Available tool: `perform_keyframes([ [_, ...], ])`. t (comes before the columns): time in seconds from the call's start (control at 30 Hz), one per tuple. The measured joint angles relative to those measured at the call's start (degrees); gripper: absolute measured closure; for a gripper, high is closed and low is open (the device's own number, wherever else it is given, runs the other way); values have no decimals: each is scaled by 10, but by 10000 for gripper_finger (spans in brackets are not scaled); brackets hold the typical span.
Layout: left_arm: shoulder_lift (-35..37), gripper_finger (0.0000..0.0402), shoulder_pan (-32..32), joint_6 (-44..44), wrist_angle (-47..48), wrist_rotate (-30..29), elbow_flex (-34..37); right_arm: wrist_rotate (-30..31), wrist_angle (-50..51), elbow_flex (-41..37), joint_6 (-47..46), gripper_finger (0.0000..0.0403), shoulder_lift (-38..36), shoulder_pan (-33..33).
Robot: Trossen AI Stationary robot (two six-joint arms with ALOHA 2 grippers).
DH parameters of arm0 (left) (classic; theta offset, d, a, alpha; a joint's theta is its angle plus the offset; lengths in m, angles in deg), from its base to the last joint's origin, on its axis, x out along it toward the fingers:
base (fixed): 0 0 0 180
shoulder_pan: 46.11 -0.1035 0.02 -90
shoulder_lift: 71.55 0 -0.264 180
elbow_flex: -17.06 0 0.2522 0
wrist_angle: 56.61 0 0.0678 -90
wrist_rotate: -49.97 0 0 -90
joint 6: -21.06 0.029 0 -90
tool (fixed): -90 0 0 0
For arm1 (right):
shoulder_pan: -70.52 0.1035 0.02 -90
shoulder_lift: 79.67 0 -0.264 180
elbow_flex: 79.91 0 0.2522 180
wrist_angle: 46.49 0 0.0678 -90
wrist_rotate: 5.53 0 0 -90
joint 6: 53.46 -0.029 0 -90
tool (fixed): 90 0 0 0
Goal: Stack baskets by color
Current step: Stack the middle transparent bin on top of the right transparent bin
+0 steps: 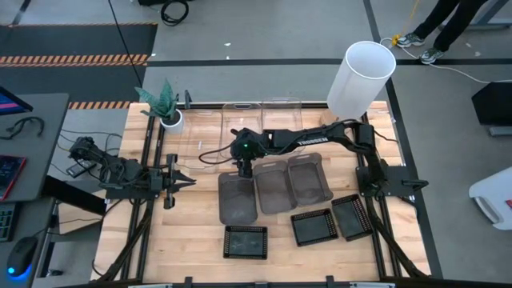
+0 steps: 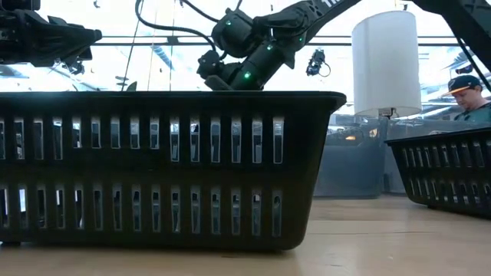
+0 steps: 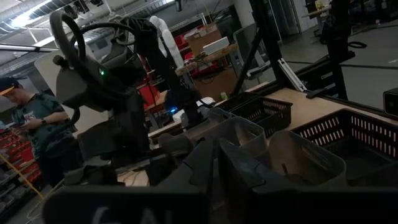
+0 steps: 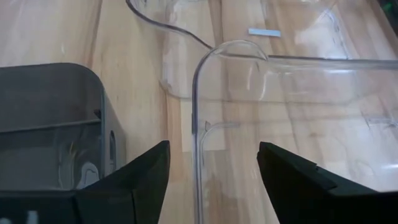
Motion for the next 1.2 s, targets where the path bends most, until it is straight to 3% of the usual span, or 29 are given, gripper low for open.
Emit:
perform_keyframes([
  [0.9,0,376,0,0,0,0,0,-11,-87,-55,-15,207,-2,-4],
  [1.2,0,368,0,0,0,0,0,4,15,11,11,235,-5,-4],
])
